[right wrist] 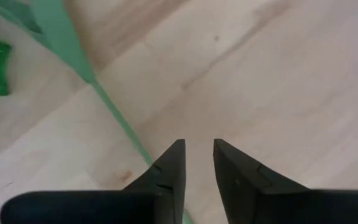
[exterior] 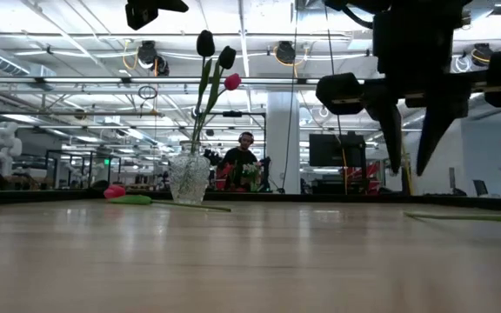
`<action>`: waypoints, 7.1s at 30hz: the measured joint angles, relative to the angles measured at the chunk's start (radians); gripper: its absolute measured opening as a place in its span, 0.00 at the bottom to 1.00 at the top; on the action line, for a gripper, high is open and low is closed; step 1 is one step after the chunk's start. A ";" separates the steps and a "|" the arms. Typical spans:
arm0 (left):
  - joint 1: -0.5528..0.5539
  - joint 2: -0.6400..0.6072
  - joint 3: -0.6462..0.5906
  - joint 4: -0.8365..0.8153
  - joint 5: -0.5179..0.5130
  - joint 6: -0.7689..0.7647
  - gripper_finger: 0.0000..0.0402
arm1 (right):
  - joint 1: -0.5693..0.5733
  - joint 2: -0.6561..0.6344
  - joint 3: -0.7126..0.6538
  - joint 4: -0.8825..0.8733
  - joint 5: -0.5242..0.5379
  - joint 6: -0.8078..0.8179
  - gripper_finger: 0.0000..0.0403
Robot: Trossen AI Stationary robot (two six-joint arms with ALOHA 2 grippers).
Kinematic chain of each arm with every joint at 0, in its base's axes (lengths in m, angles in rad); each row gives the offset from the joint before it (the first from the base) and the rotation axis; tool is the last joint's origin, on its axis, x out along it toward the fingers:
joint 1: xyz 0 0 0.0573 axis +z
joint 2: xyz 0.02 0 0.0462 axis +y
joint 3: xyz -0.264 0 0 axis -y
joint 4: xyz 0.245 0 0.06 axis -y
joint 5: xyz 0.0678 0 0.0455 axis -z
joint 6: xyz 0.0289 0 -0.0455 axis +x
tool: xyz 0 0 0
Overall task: Sort flowers into vase by color
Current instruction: Put the pink tulip into the green flower vase
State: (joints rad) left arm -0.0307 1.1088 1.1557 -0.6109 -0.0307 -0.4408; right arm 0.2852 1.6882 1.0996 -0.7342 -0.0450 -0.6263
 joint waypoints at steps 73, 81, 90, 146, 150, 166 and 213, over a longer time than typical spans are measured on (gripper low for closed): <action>-0.003 0.000 0.000 -0.004 0.000 -0.001 0.33 | -0.330 -0.170 0.504 -0.382 0.437 0.228 0.00; -0.003 0.000 0.000 0.000 0.000 0.037 0.33 | -0.329 -0.412 0.507 -0.661 0.622 0.948 0.00; -0.003 0.000 0.000 0.000 0.000 0.063 0.33 | -0.152 -0.670 0.507 -0.374 0.661 1.208 0.00; -0.003 0.000 0.001 0.000 0.000 0.055 0.33 | 1.045 -0.119 0.507 0.191 1.616 1.492 0.00; -0.003 0.000 0.001 0.000 0.000 0.055 0.33 | 1.043 -0.066 0.507 0.092 1.615 1.565 0.00; -0.003 0.000 0.001 0.000 0.000 0.054 0.33 | 1.026 0.070 0.506 -0.834 1.558 2.556 0.00; -0.003 0.000 0.001 0.004 0.000 0.002 0.33 | 0.958 0.070 0.062 -0.517 1.373 2.577 0.00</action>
State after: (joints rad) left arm -0.0334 1.1088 1.1564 -0.6073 -0.0303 -0.4393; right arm 1.2430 1.7580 1.1614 -1.2511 1.3277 1.9504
